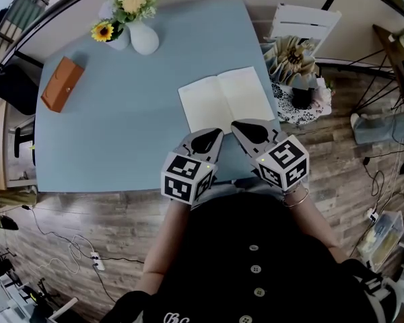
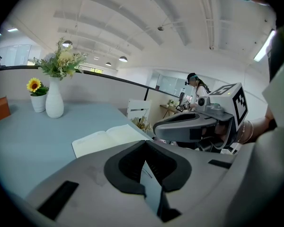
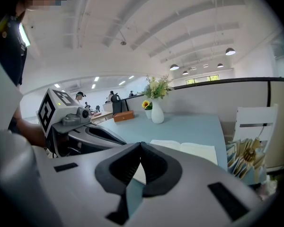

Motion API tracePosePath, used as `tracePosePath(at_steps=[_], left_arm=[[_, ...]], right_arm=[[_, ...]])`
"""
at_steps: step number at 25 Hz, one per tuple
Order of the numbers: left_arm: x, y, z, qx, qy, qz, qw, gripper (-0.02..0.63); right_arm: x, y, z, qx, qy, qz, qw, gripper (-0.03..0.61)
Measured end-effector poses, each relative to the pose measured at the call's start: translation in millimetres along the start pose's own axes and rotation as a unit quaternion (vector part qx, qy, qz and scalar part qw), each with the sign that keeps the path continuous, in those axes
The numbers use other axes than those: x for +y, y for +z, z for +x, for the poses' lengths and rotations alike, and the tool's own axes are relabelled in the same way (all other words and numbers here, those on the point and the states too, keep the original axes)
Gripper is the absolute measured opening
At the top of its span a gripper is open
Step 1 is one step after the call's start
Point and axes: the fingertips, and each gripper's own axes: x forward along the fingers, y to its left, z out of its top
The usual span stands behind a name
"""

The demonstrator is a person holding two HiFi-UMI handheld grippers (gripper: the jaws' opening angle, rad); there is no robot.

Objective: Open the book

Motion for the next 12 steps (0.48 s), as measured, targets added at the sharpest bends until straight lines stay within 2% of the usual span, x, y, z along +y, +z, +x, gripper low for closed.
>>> tracePosePath(at_steps=[12], left_arm=[[-0.1, -4.2, 2.1, 0.009, -0.004, -0.005, 0.9999, 0.012]], right_arm=[[-4.2, 0.9, -0.4, 0.004, -0.001, 0.001, 1.000, 0.002]])
